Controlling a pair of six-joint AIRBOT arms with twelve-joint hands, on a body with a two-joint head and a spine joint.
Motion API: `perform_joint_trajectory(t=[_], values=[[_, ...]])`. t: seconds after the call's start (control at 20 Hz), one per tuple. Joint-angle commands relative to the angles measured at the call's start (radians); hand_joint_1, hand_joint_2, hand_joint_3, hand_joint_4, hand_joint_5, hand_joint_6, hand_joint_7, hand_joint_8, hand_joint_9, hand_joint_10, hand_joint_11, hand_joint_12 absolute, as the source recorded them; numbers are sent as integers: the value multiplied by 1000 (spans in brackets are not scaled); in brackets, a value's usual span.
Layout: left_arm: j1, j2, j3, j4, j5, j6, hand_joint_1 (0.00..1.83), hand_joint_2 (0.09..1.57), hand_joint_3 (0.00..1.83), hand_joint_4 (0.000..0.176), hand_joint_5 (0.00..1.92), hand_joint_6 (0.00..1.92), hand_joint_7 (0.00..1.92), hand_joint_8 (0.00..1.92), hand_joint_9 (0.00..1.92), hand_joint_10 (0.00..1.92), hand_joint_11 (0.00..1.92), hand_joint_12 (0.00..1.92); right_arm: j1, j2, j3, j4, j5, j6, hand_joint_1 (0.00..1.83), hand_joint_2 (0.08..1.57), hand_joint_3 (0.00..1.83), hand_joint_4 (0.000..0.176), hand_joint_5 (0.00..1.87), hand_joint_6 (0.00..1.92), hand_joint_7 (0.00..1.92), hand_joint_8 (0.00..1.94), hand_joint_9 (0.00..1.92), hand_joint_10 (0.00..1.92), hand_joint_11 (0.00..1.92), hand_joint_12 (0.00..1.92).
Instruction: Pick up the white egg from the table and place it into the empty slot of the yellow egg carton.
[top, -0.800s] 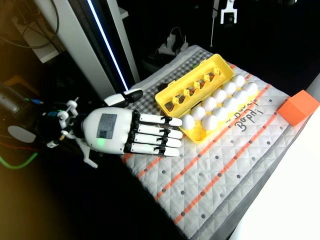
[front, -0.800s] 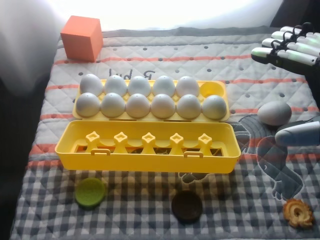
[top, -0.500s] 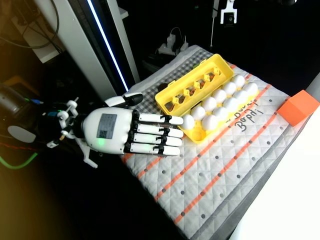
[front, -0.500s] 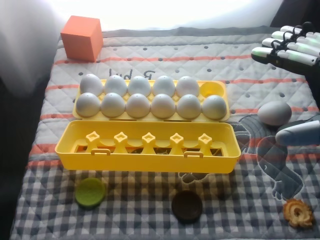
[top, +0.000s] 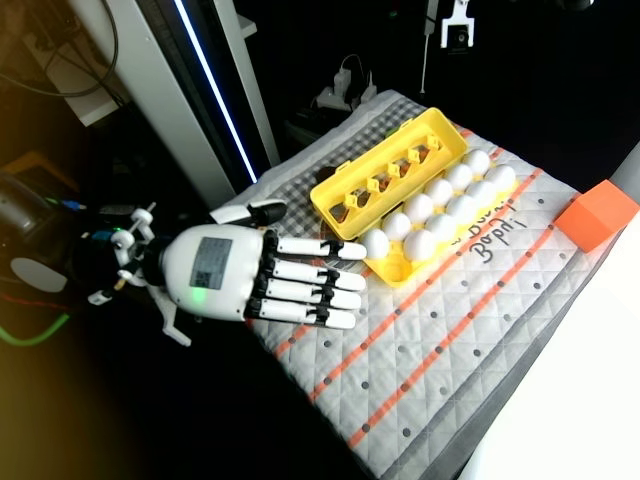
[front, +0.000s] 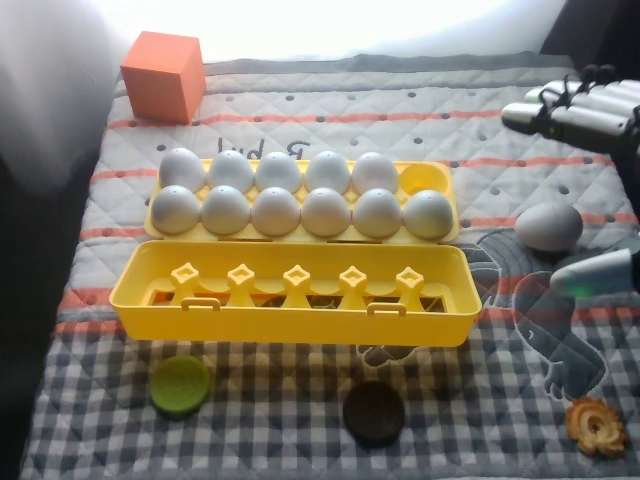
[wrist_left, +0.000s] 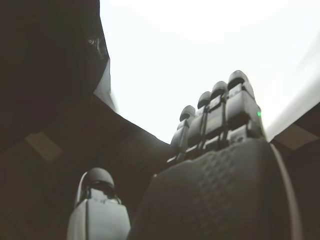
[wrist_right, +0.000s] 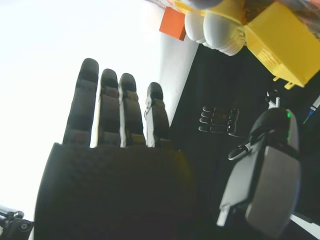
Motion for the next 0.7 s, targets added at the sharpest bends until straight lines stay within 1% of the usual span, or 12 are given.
perform_joint_trajectory(t=[0.0, 0.05, 0.1, 0.15, 0.2, 0.25, 0.3, 0.35, 0.4, 0.45, 0.5, 0.65], values=[[-12, 0, 1, 4, -120, -7, 0, 844, 8, 64, 0, 0, 0, 0, 0, 0, 0, 0, 6, -6, 9, 34, 96, 3, 504, 737, 0, 89, 210, 6, 246, 8, 254, 19, 269, 132], [-12, 0, 0, 4, -119, -7, 0, 840, 5, 67, 0, 0, 0, 0, 0, 0, 0, 0, 6, -17, 19, 33, 87, 5, 534, 748, 1, 82, 226, 3, 289, 6, 305, 15, 300, 150], [-12, 0, 1, 4, -116, -7, 0, 842, 5, 69, 0, 0, 0, 0, 0, 0, 0, 0, 9, -25, 27, 33, 78, 5, 566, 755, 3, 82, 232, 3, 306, 8, 323, 15, 301, 153], [-12, 0, 1, 4, -116, -7, 0, 844, 5, 65, 0, 0, 0, 0, 0, 0, 0, 0, 13, -31, 34, 33, 69, 5, 623, 774, 2, 53, 260, 2, 352, 5, 354, 9, 314, 141], [-12, 0, 0, 4, -117, -7, 0, 848, 6, 68, 0, 0, 0, 0, 0, 0, 0, 0, 18, -35, 38, 33, 63, 5, 651, 778, 1, 45, 268, 3, 377, 9, 378, 13, 335, 144], [-12, 0, 0, 4, -117, -7, 0, 848, 5, 72, 0, 0, 0, 0, 0, 0, 0, 0, 22, -38, 43, 33, 58, 5, 707, 780, 0, 25, 309, 3, 453, 7, 446, 12, 371, 133], [-12, 0, 0, 4, -115, -7, 0, 844, 3, 73, 0, 0, 0, 0, 0, 0, 0, 0, 23, -39, 46, 33, 55, 5, 748, 794, 0, 15, 340, 1, 503, 3, 494, 6, 399, 114], [-12, -1, 0, 4, -115, -7, 0, 845, 3, 74, 0, 0, 0, 0, 0, 0, 0, 0, 25, -40, 47, 33, 54, 5, 802, 803, 0, 0, 402, 2, 571, 2, 583, 7, 508, 108], [-12, -1, 1, 4, -116, -6, 0, 842, 2, 69, 0, 0, 0, 0, 0, 0, 0, 0, 27, -40, 47, 33, 54, 5, 830, 806, 0, 0, 430, 7, 588, 3, 622, 14, 562, 117], [-12, -1, 1, 4, -117, -6, 0, 841, 1, 70, 0, 0, 0, 0, 0, 0, 0, 0, 28, -41, 48, 33, 54, 5, 834, 822, 1, 0, 468, 5, 622, 3, 691, 13, 647, 137], [-12, -1, 1, 4, -116, -6, 0, 839, 0, 78, 0, 0, 0, 0, 0, 0, 0, 0, 28, -44, 50, 33, 53, 5, 808, 833, 4, 0, 483, 6, 651, 11, 735, 22, 699, 155], [-12, 0, 1, 4, -115, -6, 0, 841, 1, 85, 0, 0, 0, 0, 0, 0, 0, 0, 28, -54, 59, 31, 52, 19, 838, 844, 3, 0, 553, 12, 702, 6, 811, 14, 797, 199]])
